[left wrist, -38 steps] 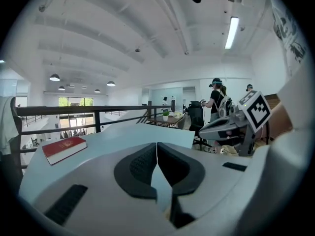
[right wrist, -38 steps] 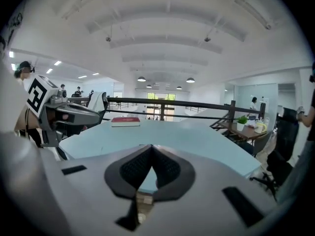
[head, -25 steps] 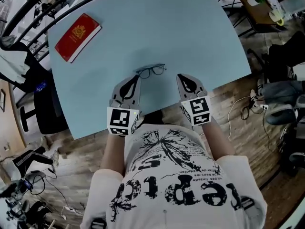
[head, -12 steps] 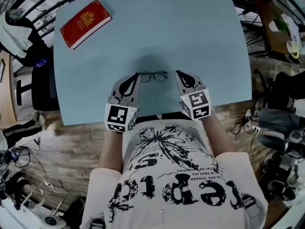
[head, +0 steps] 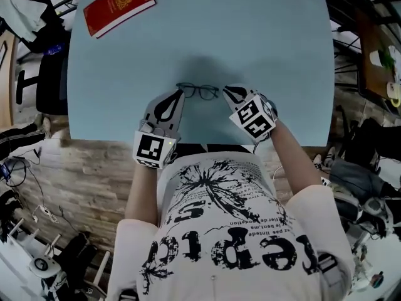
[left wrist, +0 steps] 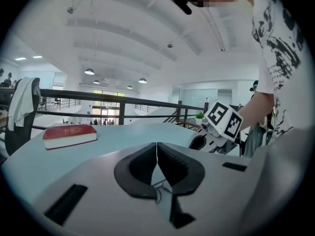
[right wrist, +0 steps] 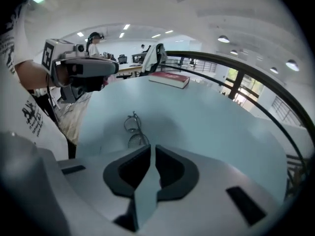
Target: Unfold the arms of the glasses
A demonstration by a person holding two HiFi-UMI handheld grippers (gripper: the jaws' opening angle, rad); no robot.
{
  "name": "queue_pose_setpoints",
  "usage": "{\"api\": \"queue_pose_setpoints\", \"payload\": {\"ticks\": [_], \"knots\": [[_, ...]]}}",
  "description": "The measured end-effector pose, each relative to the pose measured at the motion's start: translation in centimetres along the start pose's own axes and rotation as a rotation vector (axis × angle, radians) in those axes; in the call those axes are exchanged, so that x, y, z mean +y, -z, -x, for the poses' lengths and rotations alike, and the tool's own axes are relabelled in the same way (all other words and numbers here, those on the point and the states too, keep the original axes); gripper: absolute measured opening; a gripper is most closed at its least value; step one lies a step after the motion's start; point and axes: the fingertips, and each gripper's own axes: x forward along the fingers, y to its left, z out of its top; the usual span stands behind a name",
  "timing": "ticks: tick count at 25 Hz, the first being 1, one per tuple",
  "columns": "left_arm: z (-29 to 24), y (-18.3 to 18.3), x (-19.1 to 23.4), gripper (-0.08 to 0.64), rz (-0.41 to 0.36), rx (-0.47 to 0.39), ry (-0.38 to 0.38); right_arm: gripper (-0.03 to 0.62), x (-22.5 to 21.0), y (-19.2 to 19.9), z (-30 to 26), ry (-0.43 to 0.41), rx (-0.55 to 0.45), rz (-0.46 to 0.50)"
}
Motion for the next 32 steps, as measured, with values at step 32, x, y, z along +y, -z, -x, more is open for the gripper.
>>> {"api": "queue_pose_setpoints", "payload": {"ticks": [32], "knots": [[-5.5,11.0,-1.9,0.08,-0.453,0.694,0.509,0.04,1.0,1.3,-6.7,-0.197,0.227,0.361]]}}
